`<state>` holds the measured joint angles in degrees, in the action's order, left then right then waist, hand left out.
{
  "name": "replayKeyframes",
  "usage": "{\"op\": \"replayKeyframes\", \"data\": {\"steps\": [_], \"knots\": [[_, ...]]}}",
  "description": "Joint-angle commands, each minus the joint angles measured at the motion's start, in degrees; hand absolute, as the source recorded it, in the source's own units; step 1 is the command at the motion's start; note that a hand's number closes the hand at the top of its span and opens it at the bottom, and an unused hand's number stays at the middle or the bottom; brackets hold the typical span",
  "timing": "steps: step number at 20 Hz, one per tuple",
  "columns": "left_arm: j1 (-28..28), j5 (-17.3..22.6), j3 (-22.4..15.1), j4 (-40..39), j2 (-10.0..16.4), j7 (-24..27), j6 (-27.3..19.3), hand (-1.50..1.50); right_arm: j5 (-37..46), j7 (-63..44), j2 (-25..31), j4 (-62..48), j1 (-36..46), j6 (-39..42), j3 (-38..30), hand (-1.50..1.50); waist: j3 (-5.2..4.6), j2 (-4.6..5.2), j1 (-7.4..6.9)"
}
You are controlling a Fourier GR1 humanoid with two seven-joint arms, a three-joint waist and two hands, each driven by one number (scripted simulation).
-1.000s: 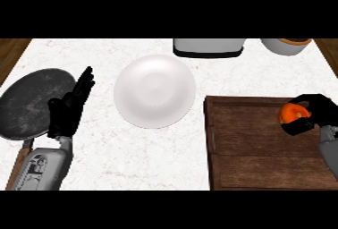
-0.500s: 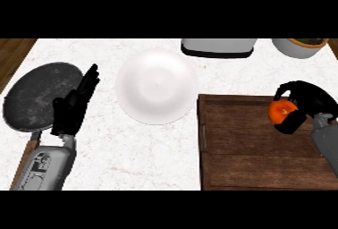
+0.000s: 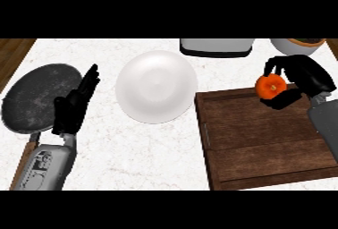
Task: Pick the squash from the tray and place it in the plate
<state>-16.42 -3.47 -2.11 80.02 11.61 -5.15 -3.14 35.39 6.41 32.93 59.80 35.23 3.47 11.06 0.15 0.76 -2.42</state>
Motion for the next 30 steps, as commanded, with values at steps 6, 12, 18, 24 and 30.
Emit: {"op": "replayKeyframes", "data": {"steps": [6,12,18,24,30], "knots": [[-0.4,0.6,1.7,1.8,1.1,-3.1,0.4,0.00,-7.0,18.6,-4.4,-1.0,7.7,-2.4,-5.2,1.50,-0.10,-0.71,1.45],[0.3,-0.3,1.7,2.3,0.7,-2.2,0.1,0.00,-7.2,11.2,-13.5,-3.2,16.0,3.3,-2.6,1.50,-0.16,-0.74,1.54],[2.4,-1.1,1.2,-0.5,-1.3,1.6,0.0,0.00,-5.7,6.4,-21.3,-8.0,20.8,3.9,-1.9,1.50,-0.17,-0.62,1.64],[0.5,-1.7,1.7,0.3,-1.1,-0.7,-0.3,0.00,-1.9,4.0,-30.9,-17.0,26.3,-0.5,-0.1,1.50,-0.17,-0.53,1.38],[-2.3,-0.7,2.3,-1.4,-0.7,-1.0,1.4,0.00,4.4,-0.9,-32.8,-23.9,28.2,-8.1,10.5,1.50,-0.20,-0.31,0.54]]}}
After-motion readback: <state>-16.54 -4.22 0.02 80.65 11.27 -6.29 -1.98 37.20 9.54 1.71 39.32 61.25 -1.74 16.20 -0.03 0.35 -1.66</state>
